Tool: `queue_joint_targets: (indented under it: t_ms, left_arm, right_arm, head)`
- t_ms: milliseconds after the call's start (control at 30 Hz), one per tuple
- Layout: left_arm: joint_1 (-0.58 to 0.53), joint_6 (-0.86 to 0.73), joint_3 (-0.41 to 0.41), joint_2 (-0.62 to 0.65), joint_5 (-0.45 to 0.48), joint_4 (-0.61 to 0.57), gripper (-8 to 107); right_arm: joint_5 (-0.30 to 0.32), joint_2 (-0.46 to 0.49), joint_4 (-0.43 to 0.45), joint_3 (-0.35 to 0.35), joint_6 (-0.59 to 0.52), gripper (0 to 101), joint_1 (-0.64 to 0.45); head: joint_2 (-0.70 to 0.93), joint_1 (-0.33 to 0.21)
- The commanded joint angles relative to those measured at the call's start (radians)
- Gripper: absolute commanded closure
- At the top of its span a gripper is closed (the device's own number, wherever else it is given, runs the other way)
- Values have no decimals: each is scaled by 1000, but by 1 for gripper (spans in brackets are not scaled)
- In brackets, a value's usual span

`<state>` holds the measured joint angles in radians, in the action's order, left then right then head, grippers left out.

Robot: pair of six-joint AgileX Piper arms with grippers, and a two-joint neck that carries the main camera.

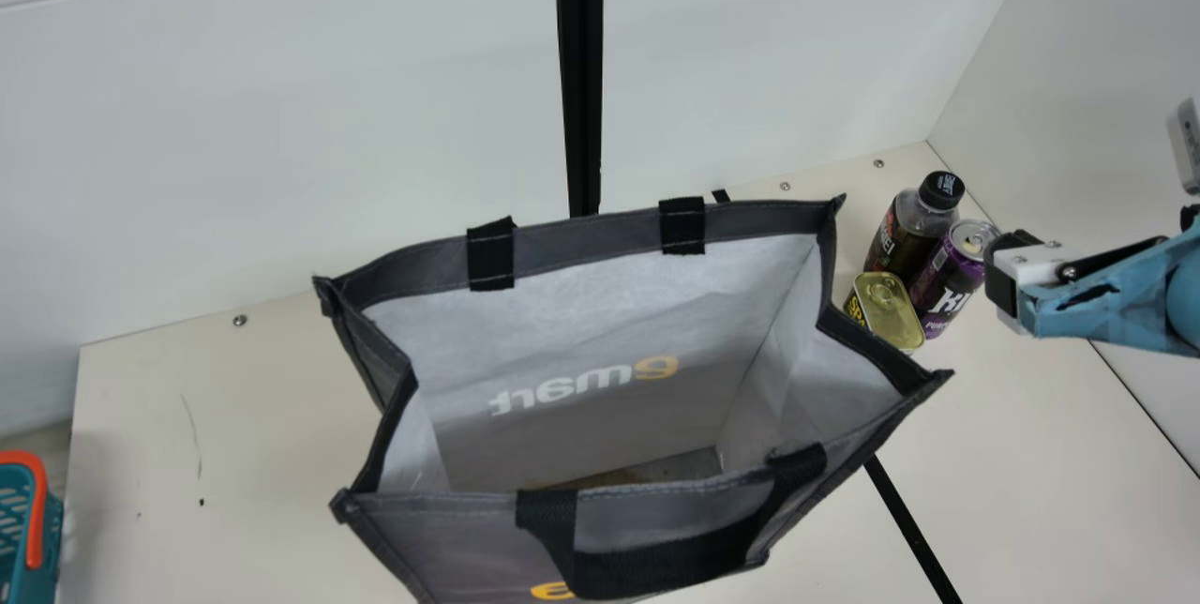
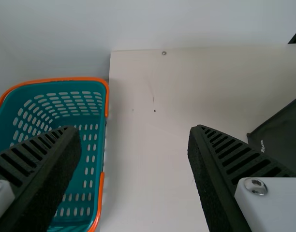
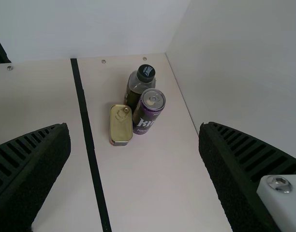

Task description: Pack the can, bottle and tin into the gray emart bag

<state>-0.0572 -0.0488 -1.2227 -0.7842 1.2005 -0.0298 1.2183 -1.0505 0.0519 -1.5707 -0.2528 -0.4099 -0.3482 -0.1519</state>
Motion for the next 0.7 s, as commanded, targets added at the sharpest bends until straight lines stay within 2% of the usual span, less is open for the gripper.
queue_joint_targets:
  t_ms: [0, 667]
  left_arm:
    - [-10, -1, -8, -10, -6, -1, 9]
    - [-188, 43, -135, -152, -71, 92, 9]
  right_arm:
    - [0, 0, 0, 0, 0, 10, 0]
    - [0, 0, 0, 0, 0, 10, 0]
  head:
    - [-1, -23]
    - [-1, -23]
